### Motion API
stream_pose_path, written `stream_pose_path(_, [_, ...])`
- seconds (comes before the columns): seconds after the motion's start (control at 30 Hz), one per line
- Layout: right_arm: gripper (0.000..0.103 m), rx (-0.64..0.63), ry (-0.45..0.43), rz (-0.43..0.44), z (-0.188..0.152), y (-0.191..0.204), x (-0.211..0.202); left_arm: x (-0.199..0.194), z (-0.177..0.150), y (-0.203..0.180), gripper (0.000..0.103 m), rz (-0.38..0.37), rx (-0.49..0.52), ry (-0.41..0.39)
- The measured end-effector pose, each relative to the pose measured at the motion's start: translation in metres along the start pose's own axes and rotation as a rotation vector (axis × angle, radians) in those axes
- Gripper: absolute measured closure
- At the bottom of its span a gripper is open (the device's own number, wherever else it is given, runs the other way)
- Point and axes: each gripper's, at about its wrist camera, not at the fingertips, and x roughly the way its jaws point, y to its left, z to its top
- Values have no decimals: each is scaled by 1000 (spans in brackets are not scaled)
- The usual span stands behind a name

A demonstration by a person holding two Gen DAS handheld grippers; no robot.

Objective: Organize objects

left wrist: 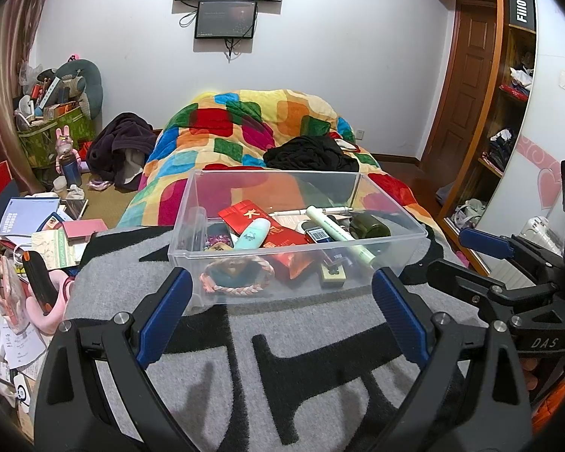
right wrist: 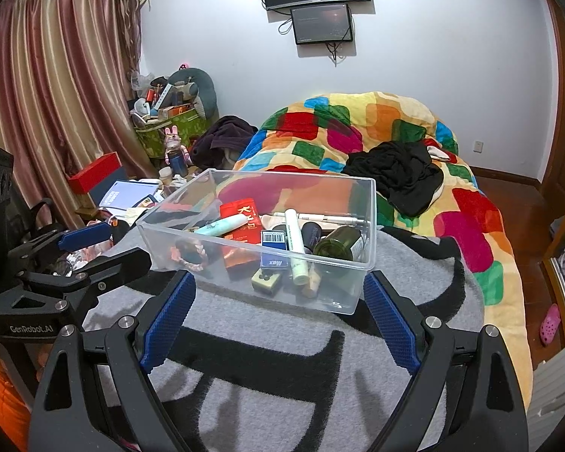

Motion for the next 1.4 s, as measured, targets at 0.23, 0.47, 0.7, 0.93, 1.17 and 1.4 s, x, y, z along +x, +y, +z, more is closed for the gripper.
stream_pose_path(0.23, [14, 1, 0, 1, -1, 1, 0, -1, -1, -2, 6, -2, 6, -6])
stream_pose_path(0.47, [14, 0, -1, 1, -1, 1, 0, -4, -2, -4, 6, -4, 9, -16])
stream_pose_path(0.7, [14, 1, 1, 2, -1, 0, 0, -5, -1, -2, 6, -8, 6, -16])
stream_pose_path(0.93, [14, 2, 1, 3, -2, 2, 0, -4, -1, -4, 6, -16, 3, -8])
stream_pose_path(1.17, [14, -1, 5, 6, -5, 9, 1, -2, -1, -4, 6, -16, -7, 5])
stream_pose_path(1.4, [14, -1, 7, 7, -5, 10, 2, -2, -2, -3, 6, -13, -11, 1])
